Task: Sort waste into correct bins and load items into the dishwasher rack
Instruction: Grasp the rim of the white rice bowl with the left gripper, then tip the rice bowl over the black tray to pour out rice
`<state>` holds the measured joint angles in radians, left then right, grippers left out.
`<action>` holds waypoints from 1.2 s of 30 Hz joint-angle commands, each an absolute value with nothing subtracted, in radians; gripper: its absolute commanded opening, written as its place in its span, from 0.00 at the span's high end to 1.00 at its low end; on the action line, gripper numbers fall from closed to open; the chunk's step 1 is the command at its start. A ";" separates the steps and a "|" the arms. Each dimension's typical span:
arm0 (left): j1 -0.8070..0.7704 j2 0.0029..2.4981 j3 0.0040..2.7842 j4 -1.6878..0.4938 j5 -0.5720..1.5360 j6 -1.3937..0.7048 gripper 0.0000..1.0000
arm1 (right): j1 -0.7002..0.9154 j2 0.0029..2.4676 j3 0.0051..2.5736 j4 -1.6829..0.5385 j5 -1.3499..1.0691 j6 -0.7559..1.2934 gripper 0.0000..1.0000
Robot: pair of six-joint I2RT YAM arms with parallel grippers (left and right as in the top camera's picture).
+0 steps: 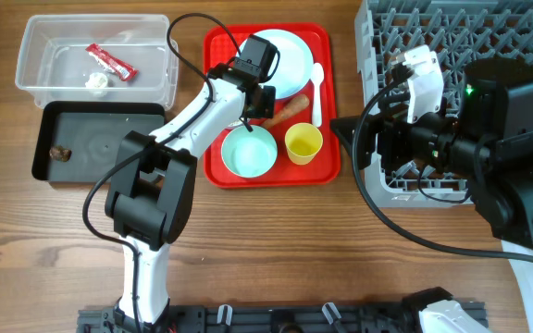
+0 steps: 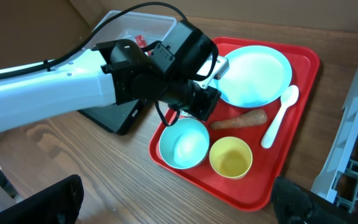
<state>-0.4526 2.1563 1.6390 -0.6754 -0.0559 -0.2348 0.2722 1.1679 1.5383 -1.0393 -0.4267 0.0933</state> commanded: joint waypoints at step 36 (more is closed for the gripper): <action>0.159 1.662 1.650 -1.288 0.461 0.008 0.96 | 0.277 1.177 1.557 -1.037 -0.430 0.105 0.02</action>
